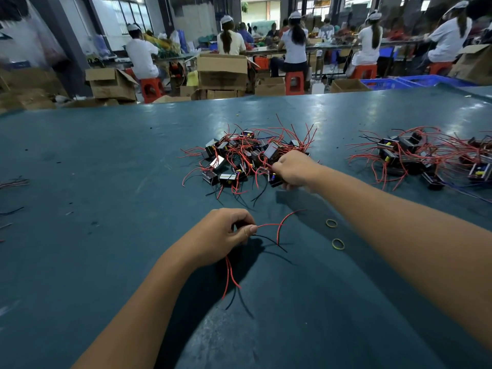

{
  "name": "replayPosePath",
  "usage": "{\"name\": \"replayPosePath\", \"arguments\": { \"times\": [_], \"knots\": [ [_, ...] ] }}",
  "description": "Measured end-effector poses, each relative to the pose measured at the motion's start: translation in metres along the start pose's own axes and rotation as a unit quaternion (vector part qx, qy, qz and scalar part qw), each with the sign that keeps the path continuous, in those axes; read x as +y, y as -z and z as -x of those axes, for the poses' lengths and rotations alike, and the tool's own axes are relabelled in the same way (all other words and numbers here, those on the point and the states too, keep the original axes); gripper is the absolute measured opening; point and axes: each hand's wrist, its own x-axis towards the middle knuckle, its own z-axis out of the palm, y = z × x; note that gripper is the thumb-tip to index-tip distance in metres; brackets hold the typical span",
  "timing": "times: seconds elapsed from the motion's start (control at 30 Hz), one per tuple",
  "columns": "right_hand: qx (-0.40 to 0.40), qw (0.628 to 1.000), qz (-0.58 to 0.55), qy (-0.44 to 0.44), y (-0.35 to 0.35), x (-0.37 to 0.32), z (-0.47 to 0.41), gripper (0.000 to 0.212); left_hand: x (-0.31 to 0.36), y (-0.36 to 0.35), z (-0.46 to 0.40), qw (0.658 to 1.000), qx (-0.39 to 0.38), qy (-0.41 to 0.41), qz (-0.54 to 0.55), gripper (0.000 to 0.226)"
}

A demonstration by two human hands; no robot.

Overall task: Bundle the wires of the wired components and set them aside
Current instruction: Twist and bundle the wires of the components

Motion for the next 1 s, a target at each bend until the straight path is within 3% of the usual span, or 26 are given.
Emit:
{"name": "replayPosePath", "arguments": {
  "times": [0.1, 0.27, 0.37, 0.57, 0.73, 0.87, 1.0],
  "knots": [
    [-0.049, 0.954, -0.295, -0.022, 0.016, 0.003, 0.049, 0.017, 0.003, -0.001, 0.0, 0.999, 0.011, -0.018, -0.037, 0.012],
    [-0.099, 0.886, -0.452, -0.015, 0.007, 0.024, 0.134, 0.005, 0.005, 0.002, 0.007, 0.994, 0.077, -0.059, -0.042, 0.015],
    [-0.079, 0.873, -0.481, -0.012, 0.001, 0.034, 0.161, 0.014, 0.02, -0.001, 0.01, 0.991, 0.099, -0.088, 0.003, 0.03],
    [-0.012, 0.887, -0.458, 0.056, -0.016, 0.029, 0.177, 0.008, 0.042, -0.012, 0.013, 0.983, 0.098, -0.095, 0.124, 0.017],
    [0.043, 0.884, -0.456, 0.09, -0.026, 0.027, 0.176, 0.007, 0.048, -0.021, 0.012, 0.969, 0.08, -0.078, 0.219, 0.029],
    [0.035, 0.885, -0.457, 0.08, -0.028, 0.028, 0.174, 0.006, 0.05, -0.024, 0.01, 0.956, 0.074, -0.051, 0.278, 0.03],
    [0.005, 0.893, -0.444, 0.076, -0.025, 0.029, 0.176, 0.014, 0.049, -0.022, 0.009, 0.959, 0.093, -0.036, 0.265, 0.023]
  ]
}}
